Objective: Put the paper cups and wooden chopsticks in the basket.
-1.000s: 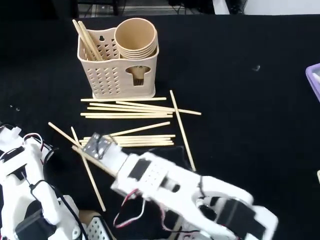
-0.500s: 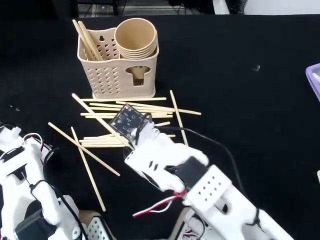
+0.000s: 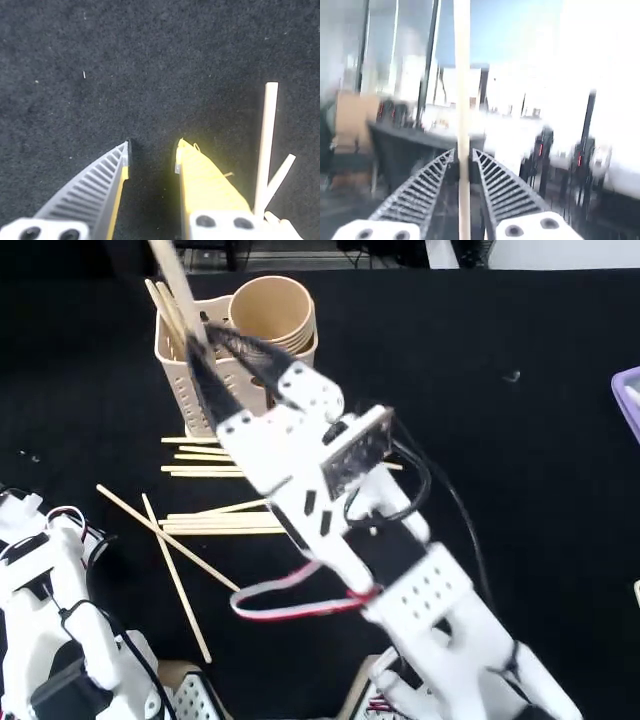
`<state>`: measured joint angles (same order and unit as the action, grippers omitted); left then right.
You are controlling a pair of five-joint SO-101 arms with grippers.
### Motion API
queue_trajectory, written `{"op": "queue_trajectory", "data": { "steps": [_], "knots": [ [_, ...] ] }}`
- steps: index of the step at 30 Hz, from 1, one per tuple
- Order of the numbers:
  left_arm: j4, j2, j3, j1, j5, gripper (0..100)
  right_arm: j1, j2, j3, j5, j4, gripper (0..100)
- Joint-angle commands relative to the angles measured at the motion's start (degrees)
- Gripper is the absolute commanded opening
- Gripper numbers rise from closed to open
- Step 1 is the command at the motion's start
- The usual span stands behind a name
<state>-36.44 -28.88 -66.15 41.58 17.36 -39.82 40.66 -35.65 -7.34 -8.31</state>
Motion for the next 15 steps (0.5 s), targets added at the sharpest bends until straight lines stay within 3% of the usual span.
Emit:
{"op": "queue_trajectory", "data": {
  "steps": [1, 9, 15],
  "knots": [
    [0.88, -1.67, 0.13, 0.48, 0.53, 16, 1.49, -10.95, 11.03, -0.09, -3.69, 1.1],
    [0.79, -1.67, 0.13, 0.48, 0.53, 16, 5.89, -35.30, 28.88, -0.09, -3.69, 1.1],
    [0.62, -1.67, 0.13, 0.48, 0.53, 16, 6.15, -43.21, 29.41, -0.09, -3.69, 1.1]
  ]
}}
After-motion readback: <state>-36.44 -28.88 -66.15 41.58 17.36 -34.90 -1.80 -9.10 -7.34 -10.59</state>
